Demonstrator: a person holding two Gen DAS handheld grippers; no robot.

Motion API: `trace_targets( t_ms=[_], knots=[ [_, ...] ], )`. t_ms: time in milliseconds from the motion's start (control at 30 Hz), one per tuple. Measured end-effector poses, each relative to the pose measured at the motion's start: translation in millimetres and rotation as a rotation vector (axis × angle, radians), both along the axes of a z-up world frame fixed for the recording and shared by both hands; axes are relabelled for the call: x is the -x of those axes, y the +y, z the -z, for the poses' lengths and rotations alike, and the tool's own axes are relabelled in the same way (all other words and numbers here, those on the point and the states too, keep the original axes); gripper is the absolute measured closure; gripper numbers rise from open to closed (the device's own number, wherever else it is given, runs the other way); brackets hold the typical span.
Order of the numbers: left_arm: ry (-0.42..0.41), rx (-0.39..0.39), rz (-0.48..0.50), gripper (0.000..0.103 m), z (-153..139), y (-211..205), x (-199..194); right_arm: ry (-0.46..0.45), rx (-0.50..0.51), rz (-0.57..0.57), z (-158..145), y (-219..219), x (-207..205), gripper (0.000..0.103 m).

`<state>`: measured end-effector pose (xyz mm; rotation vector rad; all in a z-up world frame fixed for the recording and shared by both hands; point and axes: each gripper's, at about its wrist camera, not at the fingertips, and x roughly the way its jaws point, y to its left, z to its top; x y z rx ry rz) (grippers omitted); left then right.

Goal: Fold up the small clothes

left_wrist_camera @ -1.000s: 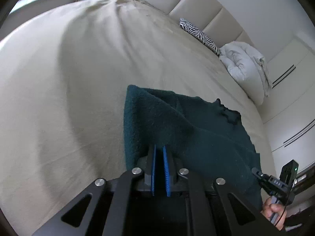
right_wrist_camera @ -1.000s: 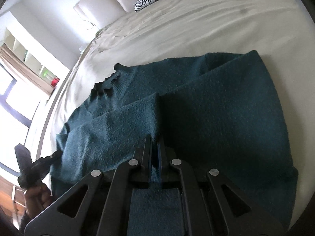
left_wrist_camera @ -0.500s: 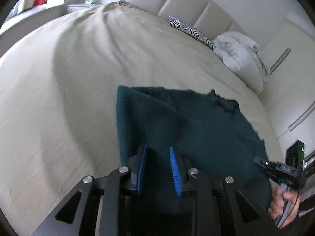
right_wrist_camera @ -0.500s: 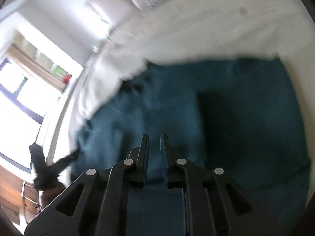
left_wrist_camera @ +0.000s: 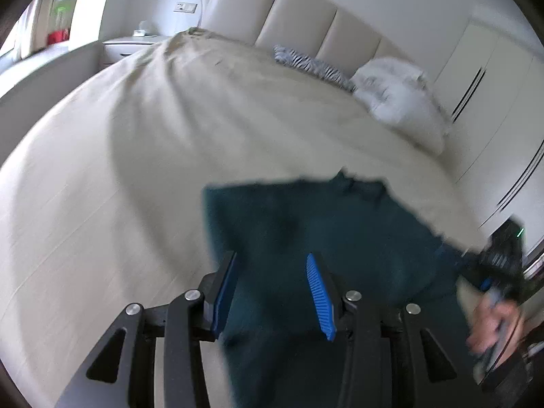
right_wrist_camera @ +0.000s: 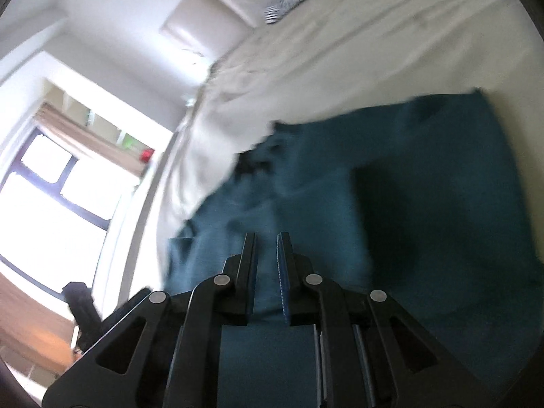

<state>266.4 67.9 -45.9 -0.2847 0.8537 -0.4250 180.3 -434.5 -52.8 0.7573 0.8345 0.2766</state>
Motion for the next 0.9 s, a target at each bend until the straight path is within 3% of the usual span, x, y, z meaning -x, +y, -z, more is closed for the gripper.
trace_targets(
  t_ms=[33,100,133,167,233,367,467,500,567,633,767,900],
  knots=[
    [0.002,0.029,0.012,0.059,1,-5,-10,0.0,-0.023,-0.023,3,6,-7,0.085],
    [0.057,0.041,0.041,0.059,15,-18,-29,0.029,-0.057,-0.034,16,10,-17,0.06],
    [0.094,0.011,0.044,0.059,27,-24,-34,0.068,-0.062,-0.002,29,7,-20,0.053],
    [0.142,-0.042,0.05,0.06,45,-31,-39,0.091,-0.065,0.021,40,3,-20,0.052],
    [0.092,-0.048,0.049,0.061,56,-29,-31,0.067,-0.116,0.027,48,-8,-14,0.059],
    [0.092,-0.039,0.04,0.06,49,-18,-16,0.051,-0.079,0.075,35,-27,16,0.054],
    [0.087,-0.039,0.029,0.059,37,-6,7,0.095,-0.074,0.059,41,-43,33,0.057],
    [0.082,-0.031,0.013,0.056,30,1,19,0.115,-0.068,0.082,35,-48,44,0.052],
    [0.07,-0.016,-0.014,0.036,17,15,48,0.111,-0.031,0.132,18,-57,74,0.052],
    [0.051,0.005,-0.023,0.03,7,26,83,0.065,-0.028,0.148,-3,-64,116,0.052],
    [0.08,-0.001,-0.026,0.028,8,41,157,0.049,0.047,0.174,-23,-65,204,0.049],
    [0.169,0.02,-0.044,0.028,25,55,215,0.08,0.147,0.184,-28,-63,278,0.049]
  ],
)
